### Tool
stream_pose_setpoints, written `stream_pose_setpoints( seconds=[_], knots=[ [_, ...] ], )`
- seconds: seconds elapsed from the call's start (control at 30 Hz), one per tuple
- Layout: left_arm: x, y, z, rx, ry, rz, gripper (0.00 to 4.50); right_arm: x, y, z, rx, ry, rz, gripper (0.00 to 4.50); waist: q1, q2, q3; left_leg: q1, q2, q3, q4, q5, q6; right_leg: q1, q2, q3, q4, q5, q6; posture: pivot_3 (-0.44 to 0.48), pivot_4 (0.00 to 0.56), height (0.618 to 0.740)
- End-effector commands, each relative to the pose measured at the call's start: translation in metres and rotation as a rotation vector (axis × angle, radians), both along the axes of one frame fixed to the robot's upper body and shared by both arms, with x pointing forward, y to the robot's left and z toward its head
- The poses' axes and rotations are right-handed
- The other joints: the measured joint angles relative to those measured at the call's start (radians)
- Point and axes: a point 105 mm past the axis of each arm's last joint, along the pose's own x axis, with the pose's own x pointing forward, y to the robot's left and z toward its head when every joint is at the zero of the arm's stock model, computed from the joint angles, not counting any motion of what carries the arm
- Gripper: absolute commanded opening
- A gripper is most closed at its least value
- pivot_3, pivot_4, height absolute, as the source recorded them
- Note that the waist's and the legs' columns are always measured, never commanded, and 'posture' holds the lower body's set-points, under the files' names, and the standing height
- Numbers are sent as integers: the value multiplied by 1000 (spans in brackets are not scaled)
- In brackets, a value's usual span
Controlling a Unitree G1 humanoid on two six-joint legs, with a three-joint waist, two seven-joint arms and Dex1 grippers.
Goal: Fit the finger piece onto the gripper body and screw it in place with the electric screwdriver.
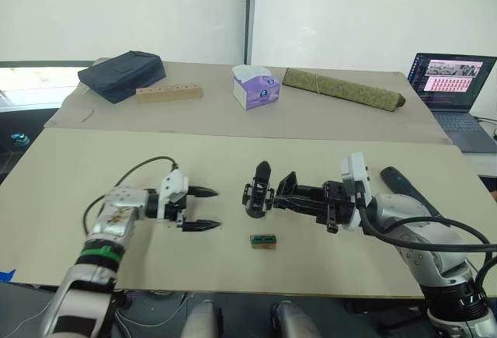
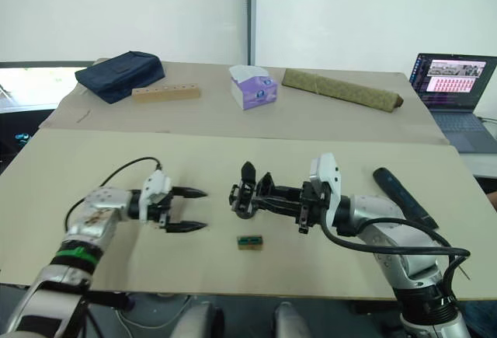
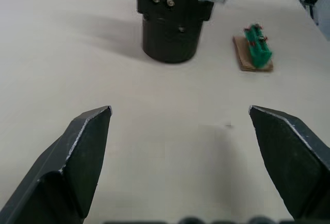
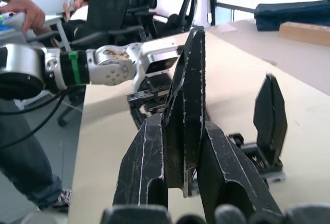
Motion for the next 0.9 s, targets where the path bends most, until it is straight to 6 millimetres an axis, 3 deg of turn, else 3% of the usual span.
stream_pose_setpoints(
  seconds=[0.03,0.3,0.8,0.9],
  knots=[
    [10,-21,-3,23,-60,-31,4500,-1,1,7,16,-86,-1,406,-1,0,0,0,0,0,0,0,0,0,0,0,0,0,0,0,150,740],
    [13,-58,-9,22,-44,-127,4500,-3,2,4,22,-120,-28,406,-9,0,0,0,0,-1,0,-1,1,0,1,0,1,0,0,0,150,740],
    [11,-71,-15,23,-25,-152,4500,-6,14,8,30,-131,7,405,-7,0,0,0,-1,-1,1,-1,1,1,0,1,1,0,1,0,150,740],
    [12,-71,-18,43,-33,-140,3621,-4,22,11,41,-147,36,405,-6,0,0,1,-1,-1,1,-1,1,2,0,1,1,0,1,0,150,740]
  ],
)
